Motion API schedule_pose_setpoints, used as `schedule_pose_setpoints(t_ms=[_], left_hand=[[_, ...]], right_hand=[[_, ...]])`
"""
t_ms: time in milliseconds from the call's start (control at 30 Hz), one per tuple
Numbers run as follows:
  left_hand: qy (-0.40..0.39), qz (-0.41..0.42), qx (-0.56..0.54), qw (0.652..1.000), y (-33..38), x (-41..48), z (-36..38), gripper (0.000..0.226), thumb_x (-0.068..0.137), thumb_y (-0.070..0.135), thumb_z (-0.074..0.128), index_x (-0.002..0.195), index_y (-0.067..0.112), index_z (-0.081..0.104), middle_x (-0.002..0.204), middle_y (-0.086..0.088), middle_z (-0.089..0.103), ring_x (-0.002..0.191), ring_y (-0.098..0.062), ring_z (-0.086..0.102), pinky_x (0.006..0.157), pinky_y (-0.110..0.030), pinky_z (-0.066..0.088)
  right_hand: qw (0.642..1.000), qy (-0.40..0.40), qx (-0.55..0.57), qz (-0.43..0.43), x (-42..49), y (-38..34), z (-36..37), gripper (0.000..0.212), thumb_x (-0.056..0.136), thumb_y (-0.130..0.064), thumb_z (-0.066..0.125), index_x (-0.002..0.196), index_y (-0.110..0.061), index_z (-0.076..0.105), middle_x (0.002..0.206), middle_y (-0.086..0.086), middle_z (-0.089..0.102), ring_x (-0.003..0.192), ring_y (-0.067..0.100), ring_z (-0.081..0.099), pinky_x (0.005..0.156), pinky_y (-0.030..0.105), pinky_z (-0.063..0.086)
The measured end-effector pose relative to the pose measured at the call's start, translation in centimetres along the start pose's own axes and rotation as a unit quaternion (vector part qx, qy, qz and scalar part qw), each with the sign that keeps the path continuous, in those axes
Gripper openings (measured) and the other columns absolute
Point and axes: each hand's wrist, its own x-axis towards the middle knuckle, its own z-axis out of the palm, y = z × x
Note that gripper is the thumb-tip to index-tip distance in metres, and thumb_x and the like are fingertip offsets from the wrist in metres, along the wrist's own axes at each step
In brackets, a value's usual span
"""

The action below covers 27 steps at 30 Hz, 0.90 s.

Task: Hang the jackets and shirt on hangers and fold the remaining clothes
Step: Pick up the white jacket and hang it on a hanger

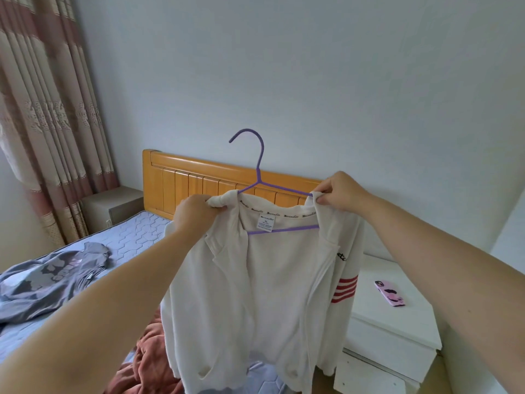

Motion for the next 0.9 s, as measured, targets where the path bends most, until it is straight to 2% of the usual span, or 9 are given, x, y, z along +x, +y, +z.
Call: schedule_pose_setpoints(t_ms=[133, 300, 367, 533, 667, 733, 800, 867, 900], left_hand=[[0.018, 0.04, 0.094, 0.995, 1.0, -0.1, -1.5, 0.036, 0.091, 0.051, 0.054, 0.076, 0.02, 0.064, 0.07, -0.002, 0.061, 0.064, -0.02, 0.054, 0.056, -0.029, 0.039], [-0.019, 0.146, 0.244, 0.959, 3.4, -1.1, -0.8, 0.032, 0.095, 0.048, 0.045, 0.071, 0.027, 0.049, 0.062, 0.011, 0.047, 0.062, -0.013, 0.049, 0.056, -0.026, 0.038], [-0.022, 0.133, 0.191, 0.972, 3.4, -1.1, 0.0, 0.035, 0.093, 0.045, 0.049, 0.064, 0.025, 0.049, 0.059, 0.009, 0.049, 0.057, -0.013, 0.049, 0.054, -0.027, 0.037], [0.014, 0.044, -0.022, 0.999, 1.5, -0.8, 0.1, 0.037, 0.089, 0.045, 0.059, 0.064, 0.018, 0.06, 0.064, -0.003, 0.062, 0.059, -0.02, 0.054, 0.056, -0.031, 0.041], [0.031, 0.008, -0.065, 0.997, 1.8, -1.1, 0.4, 0.036, 0.089, 0.043, 0.06, 0.066, 0.016, 0.062, 0.063, -0.001, 0.059, 0.059, -0.019, 0.051, 0.055, -0.03, 0.04], [0.034, -0.004, -0.068, 0.997, 2.2, -0.9, 0.3, 0.037, 0.089, 0.044, 0.059, 0.065, 0.016, 0.061, 0.063, 0.0, 0.058, 0.059, -0.02, 0.051, 0.056, -0.031, 0.04], [0.029, 0.007, -0.069, 0.997, 2.8, -0.8, 0.2, 0.037, 0.088, 0.045, 0.059, 0.06, 0.02, 0.056, 0.06, 0.002, 0.055, 0.057, -0.018, 0.049, 0.055, -0.029, 0.038], [0.015, 0.028, -0.065, 0.997, 3.5, -0.8, 0.2, 0.037, 0.088, 0.043, 0.06, 0.059, 0.022, 0.055, 0.058, 0.003, 0.054, 0.056, -0.018, 0.049, 0.053, -0.028, 0.038], [0.006, 0.038, -0.067, 0.997, 3.8, -0.7, 0.3, 0.036, 0.087, 0.042, 0.061, 0.058, 0.022, 0.054, 0.058, 0.004, 0.054, 0.056, -0.017, 0.049, 0.052, -0.026, 0.036]], right_hand=[[0.998, -0.04, -0.042, -0.022, 0.9, -1.1, -2.6, 0.017, 0.082, -0.007, 0.062, 0.091, -0.006, 0.076, 0.081, -0.001, 0.067, 0.073, 0.006, 0.055, 0.064, 0.018, 0.044], [0.993, 0.097, 0.027, -0.057, 2.2, -4.5, -1.9, 0.018, 0.085, -0.005, 0.06, 0.073, 0.006, 0.067, 0.065, 0.007, 0.052, 0.062, 0.01, 0.043, 0.058, 0.026, 0.033], [0.984, 0.144, 0.078, -0.07, 2.5, -5.7, -1.4, 0.021, 0.089, -0.006, 0.059, 0.073, 0.003, 0.068, 0.067, 0.007, 0.058, 0.064, 0.01, 0.048, 0.063, 0.026, 0.037], [1.0, -0.011, -0.006, -0.025, 2.3, -4.4, -2.3, 0.038, 0.099, -0.022, 0.045, 0.102, 0.012, 0.062, 0.109, 0.022, 0.066, 0.105, 0.033, 0.059, 0.093, 0.035, 0.045], [0.999, -0.021, -0.03, -0.009, 1.4, -2.7, -3.0, 0.042, 0.097, -0.03, 0.051, 0.079, 0.008, 0.059, 0.073, 0.02, 0.049, 0.072, 0.02, 0.044, 0.065, 0.029, 0.031], [0.999, -0.014, -0.018, -0.033, 0.9, -2.5, -3.1, 0.034, 0.095, -0.028, 0.057, 0.089, 0.004, 0.067, 0.077, 0.019, 0.059, 0.072, 0.015, 0.048, 0.068, 0.028, 0.035], [0.999, -0.017, 0.0, -0.05, 0.4, -3.1, -3.2, 0.024, 0.094, -0.027, 0.059, 0.105, -0.008, 0.068, 0.078, -0.003, 0.059, 0.072, 0.006, 0.049, 0.07, 0.02, 0.037], [0.997, -0.044, -0.024, -0.05, 0.4, -3.6, -3.2, 0.033, 0.09, -0.029, 0.064, 0.121, -0.02, 0.059, 0.09, -0.01, 0.053, 0.084, 0.008, 0.05, 0.077, 0.019, 0.037], [0.996, -0.053, -0.058, -0.045, 0.5, -3.5, -2.9, 0.028, 0.088, -0.028, 0.066, 0.113, -0.018, 0.062, 0.09, -0.007, 0.051, 0.085, 0.013, 0.049, 0.076, 0.023, 0.037]])
